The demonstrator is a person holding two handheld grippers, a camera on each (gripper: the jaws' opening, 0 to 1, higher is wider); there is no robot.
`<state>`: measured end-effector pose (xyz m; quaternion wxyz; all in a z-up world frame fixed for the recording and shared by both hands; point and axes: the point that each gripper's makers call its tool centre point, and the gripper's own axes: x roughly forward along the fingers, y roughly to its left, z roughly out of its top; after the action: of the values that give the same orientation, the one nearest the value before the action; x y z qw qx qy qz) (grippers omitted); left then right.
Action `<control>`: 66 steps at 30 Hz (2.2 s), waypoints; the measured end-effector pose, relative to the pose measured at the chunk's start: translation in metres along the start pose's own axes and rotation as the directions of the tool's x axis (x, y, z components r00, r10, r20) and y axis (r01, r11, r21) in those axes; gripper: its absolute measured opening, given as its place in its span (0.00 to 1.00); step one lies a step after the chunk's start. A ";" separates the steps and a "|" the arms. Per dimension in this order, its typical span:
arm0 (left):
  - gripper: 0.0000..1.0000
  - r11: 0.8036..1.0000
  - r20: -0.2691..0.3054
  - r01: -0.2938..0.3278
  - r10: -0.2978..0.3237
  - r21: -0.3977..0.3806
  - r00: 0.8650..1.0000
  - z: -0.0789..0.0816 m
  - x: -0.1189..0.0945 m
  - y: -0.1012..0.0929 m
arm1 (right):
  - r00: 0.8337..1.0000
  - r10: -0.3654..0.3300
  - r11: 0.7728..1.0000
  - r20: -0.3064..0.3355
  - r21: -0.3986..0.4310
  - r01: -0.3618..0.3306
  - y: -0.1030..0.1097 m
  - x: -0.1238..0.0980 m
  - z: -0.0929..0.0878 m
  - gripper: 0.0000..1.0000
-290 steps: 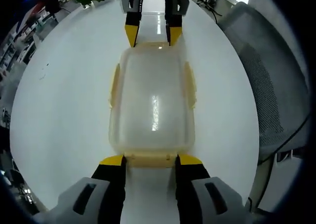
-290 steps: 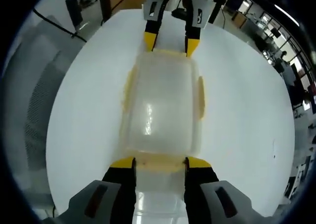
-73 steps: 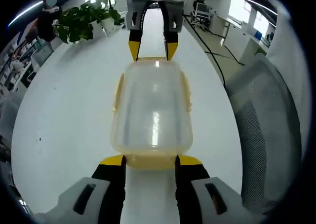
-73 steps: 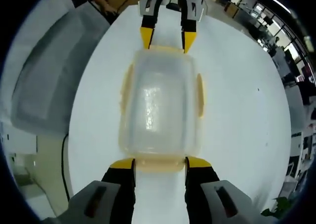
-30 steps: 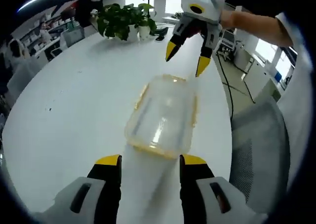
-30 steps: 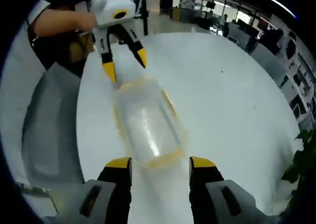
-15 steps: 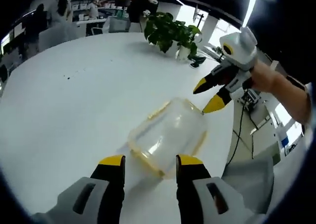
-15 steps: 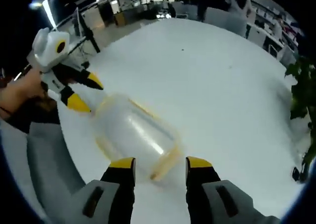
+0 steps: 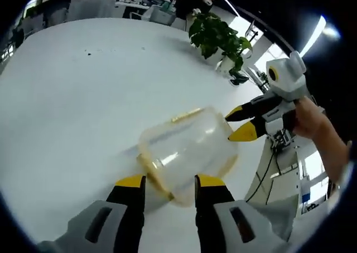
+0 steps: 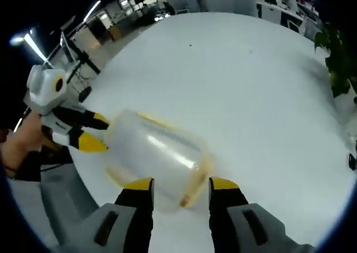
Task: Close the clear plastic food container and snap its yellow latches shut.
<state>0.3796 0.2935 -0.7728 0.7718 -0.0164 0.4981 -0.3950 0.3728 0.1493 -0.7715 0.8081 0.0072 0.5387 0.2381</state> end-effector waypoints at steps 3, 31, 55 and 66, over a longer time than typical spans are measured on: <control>0.31 1.000 -0.007 -0.005 0.006 0.009 1.000 -0.001 0.002 0.001 | 1.000 0.002 1.000 -0.017 0.001 -0.002 0.000 0.003 -0.004 0.35; 0.30 0.999 -0.014 -0.021 0.020 -0.034 1.000 0.007 0.010 -0.003 | 0.998 0.013 0.997 -0.061 0.083 -0.008 0.004 0.005 -0.007 0.31; 0.29 0.998 -0.025 0.001 0.001 0.065 1.000 0.006 -0.001 0.005 | 0.994 -0.045 0.986 -0.103 -0.167 0.027 0.004 -0.006 -0.010 0.29; 0.30 0.987 -0.020 -0.024 0.027 0.161 0.999 0.012 -0.014 0.006 | 0.991 -0.071 0.965 -0.110 -0.260 0.040 0.004 -0.012 -0.006 0.30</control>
<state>0.3900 0.3019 -0.7588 0.7701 0.0566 0.4733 -0.4241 0.3621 0.1463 -0.7629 0.7752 -0.1268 0.5502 0.2832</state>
